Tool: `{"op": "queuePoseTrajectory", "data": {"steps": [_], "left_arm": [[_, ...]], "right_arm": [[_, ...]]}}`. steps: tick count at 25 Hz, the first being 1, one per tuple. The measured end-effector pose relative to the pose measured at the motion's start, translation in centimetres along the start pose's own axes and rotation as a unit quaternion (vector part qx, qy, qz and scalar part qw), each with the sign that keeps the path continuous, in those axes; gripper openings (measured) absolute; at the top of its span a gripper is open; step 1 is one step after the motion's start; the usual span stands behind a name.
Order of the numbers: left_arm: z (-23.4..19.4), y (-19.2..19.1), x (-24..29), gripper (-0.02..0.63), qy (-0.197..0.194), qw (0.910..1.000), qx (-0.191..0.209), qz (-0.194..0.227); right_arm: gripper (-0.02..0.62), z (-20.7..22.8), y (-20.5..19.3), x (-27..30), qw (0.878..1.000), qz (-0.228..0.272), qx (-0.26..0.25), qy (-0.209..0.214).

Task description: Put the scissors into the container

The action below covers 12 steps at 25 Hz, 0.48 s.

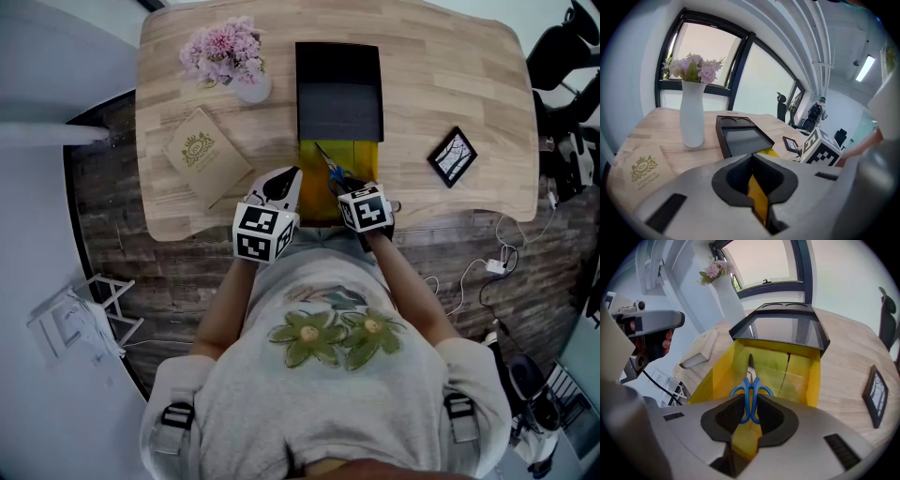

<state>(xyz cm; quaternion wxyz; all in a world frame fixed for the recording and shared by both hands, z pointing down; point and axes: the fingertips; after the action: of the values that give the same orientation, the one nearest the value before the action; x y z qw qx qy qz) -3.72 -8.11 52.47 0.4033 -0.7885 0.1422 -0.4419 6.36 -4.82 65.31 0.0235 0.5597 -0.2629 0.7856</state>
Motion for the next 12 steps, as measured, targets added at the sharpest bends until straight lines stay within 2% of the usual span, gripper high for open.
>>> {"op": "queuePoseTrajectory", "data": {"steps": [12], "left_arm": [[0.28,-0.12,-0.03,0.008,0.003,1.0000,-0.002,-0.002]], "right_arm": [[0.080,0.12,0.00,0.25,1.000,-0.019,-0.014,-0.006]]}}
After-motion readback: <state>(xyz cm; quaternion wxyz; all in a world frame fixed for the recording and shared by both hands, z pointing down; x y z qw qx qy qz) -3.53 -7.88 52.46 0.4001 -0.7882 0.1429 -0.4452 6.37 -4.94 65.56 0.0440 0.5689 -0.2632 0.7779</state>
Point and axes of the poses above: the fingertips, and each gripper's own axes: x forward along the fingers, z to its right, y out of its top, and after that the axes turned 1 degree about x, right-handed
